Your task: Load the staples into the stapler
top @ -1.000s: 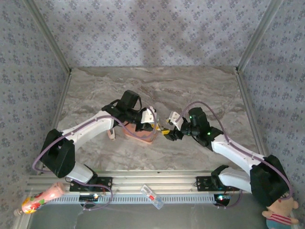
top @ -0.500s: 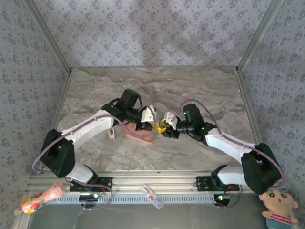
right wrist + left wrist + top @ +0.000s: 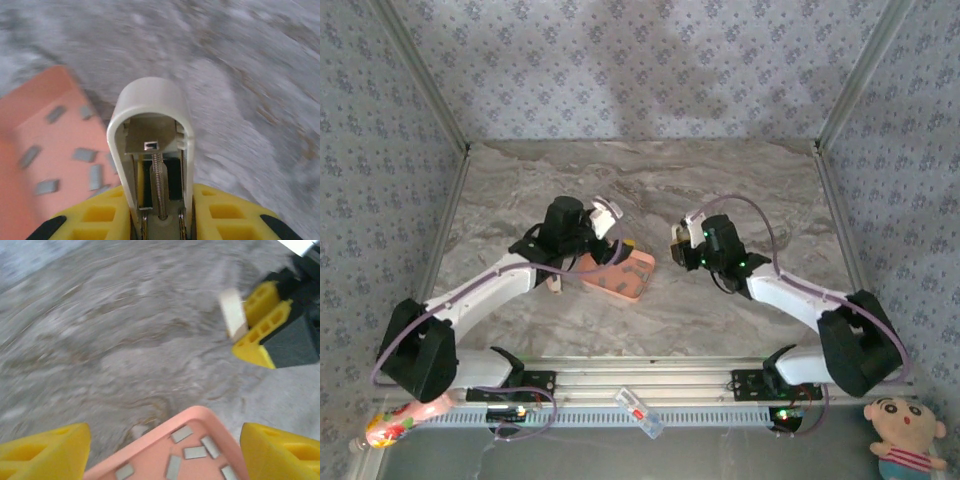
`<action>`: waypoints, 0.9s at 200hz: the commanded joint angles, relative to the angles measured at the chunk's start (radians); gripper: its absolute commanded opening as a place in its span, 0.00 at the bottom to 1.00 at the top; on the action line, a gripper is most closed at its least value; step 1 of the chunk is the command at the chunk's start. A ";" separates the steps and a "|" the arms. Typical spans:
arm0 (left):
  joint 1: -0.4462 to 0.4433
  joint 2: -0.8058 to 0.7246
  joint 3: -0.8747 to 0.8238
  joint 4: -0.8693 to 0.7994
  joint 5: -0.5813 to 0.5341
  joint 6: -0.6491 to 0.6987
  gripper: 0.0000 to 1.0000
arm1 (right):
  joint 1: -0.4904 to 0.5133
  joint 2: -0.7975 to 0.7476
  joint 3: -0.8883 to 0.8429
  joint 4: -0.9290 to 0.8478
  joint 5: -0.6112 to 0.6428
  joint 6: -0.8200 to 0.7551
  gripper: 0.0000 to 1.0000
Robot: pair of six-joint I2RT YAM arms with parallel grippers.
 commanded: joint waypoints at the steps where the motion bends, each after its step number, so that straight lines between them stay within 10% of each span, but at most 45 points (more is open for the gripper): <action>1: 0.016 -0.060 -0.046 0.008 -0.239 -0.261 0.79 | 0.025 0.076 0.071 -0.067 0.275 0.245 0.27; 74: 0.025 -0.149 -0.138 -0.055 -0.383 -0.389 0.80 | 0.096 0.340 0.265 -0.162 0.487 0.396 0.31; 180: 0.045 -0.160 -0.166 -0.109 -0.439 -0.474 0.84 | 0.110 0.454 0.326 -0.184 0.479 0.458 0.42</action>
